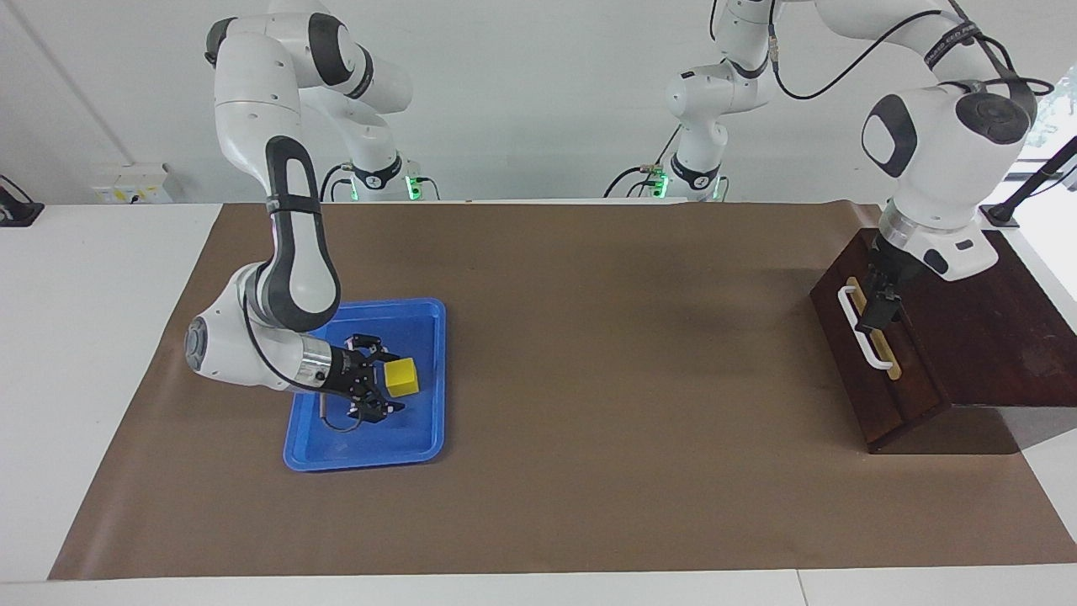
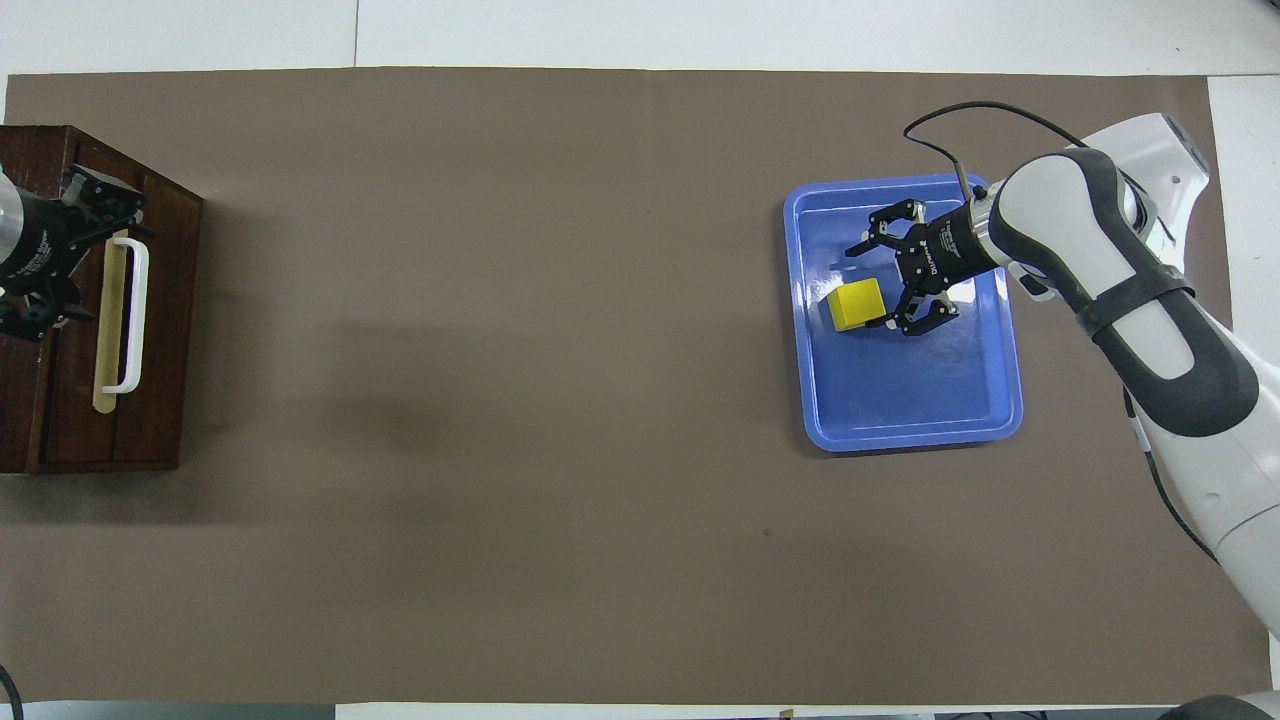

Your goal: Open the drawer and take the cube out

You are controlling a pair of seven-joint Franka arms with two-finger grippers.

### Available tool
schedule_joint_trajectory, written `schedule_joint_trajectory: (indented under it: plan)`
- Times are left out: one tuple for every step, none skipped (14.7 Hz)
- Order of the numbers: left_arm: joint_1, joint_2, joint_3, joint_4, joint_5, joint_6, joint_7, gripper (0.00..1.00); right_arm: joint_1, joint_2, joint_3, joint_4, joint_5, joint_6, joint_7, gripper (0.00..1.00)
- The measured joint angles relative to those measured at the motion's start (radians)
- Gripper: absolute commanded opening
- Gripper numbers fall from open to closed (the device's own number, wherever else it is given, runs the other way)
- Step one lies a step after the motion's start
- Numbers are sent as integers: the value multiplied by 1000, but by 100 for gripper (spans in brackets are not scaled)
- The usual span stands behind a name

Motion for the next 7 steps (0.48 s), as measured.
schedule_joint_trajectory:
  plan:
    - [-11,-6,-7,26,-4,-62,78,100,5,-13,0,15,-19,-7,0,100]
    - [-18,-10,-14,41,-8,-113,153,100,9,-29,0,27,-43,-13,0,100]
    - [-21,-14,-21,49,-21,-154,237,100,13,-46,1,36,-73,-19,0,100]
    - [-25,-18,-25,53,-39,-179,325,100,19,-64,1,43,-110,-23,0,100]
    - [-33,-24,-29,56,-55,-197,402,100,24,-84,2,47,-145,-27,0,100]
    - [-42,-30,-31,57,-61,-215,457,100,29,-106,4,51,-174,-40,-2,100]
    - [-53,-37,-33,57,-66,-236,513,100,34,-141,4,55,-208,-69,-23,100]
